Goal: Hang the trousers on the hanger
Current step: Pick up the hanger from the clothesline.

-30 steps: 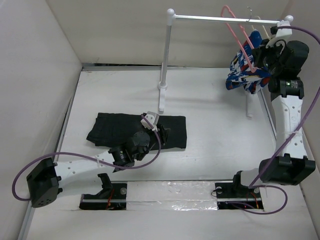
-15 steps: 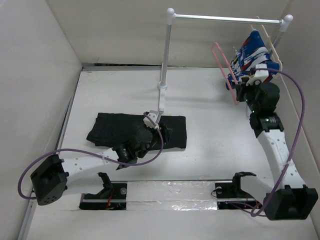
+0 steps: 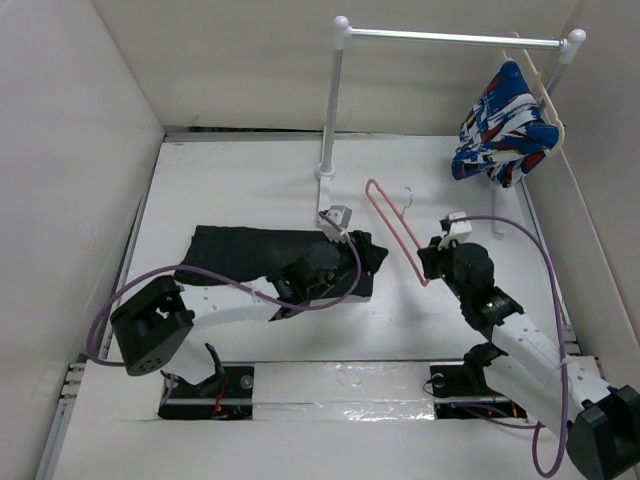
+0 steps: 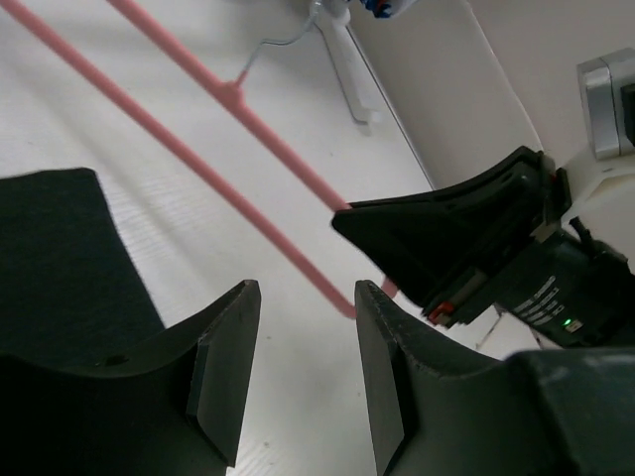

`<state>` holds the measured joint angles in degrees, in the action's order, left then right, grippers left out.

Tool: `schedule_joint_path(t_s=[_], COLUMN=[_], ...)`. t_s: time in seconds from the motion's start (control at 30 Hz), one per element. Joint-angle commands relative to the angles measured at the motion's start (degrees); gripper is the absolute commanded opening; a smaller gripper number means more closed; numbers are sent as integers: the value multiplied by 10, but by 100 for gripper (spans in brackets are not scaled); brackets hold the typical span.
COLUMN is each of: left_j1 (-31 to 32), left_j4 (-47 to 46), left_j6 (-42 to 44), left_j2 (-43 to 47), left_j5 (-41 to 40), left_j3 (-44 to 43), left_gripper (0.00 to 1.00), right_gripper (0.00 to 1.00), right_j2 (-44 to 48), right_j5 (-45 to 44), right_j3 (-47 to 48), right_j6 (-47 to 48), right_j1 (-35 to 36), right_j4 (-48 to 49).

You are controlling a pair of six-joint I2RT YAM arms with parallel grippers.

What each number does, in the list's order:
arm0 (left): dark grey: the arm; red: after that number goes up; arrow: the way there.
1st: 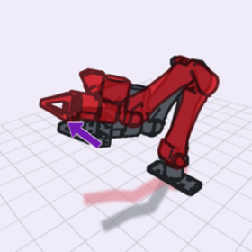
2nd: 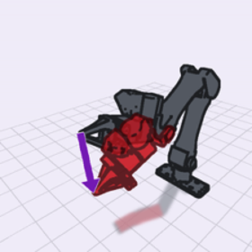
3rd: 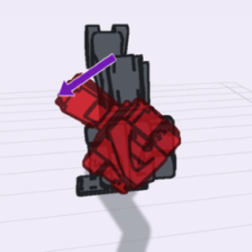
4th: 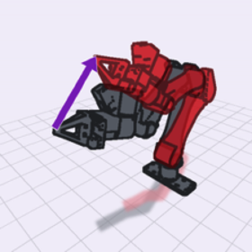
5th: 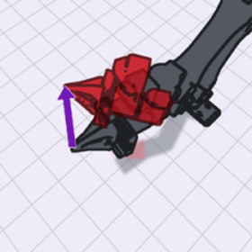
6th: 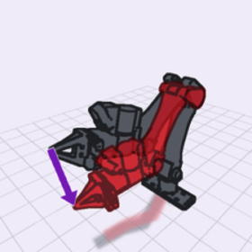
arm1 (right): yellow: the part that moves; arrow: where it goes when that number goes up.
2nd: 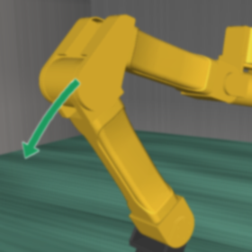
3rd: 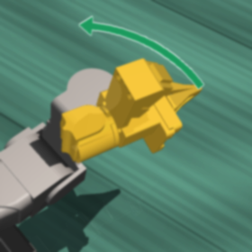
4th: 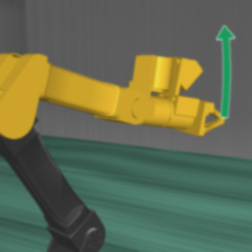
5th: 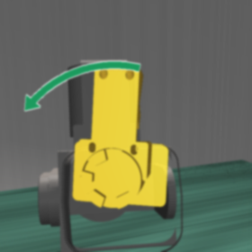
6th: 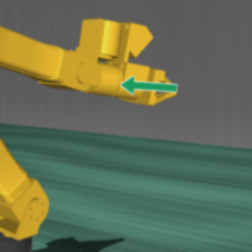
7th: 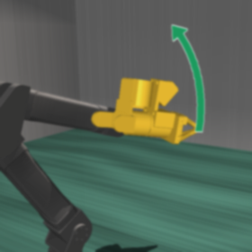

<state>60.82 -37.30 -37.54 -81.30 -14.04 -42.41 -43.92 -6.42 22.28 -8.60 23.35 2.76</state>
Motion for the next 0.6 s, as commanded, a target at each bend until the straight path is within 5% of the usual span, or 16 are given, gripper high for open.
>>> schedule_joint_path(t_s=[0.0, 0.57], left_j1=[15, 15], left_j4=[-73, 1], left_j6=[-55, -89], left_j2=[-50, -243], left_j5=[6, -27], left_j3=[-33, -210], left_gripper=[40, 41], right_gripper=[0, 0], right_j2=[6, 18], right_j5=[-65, -96], right_j3=[-16, -63], right_j6=[-35, -52], right_j1=[36, 104], right_j4=[95, 115])
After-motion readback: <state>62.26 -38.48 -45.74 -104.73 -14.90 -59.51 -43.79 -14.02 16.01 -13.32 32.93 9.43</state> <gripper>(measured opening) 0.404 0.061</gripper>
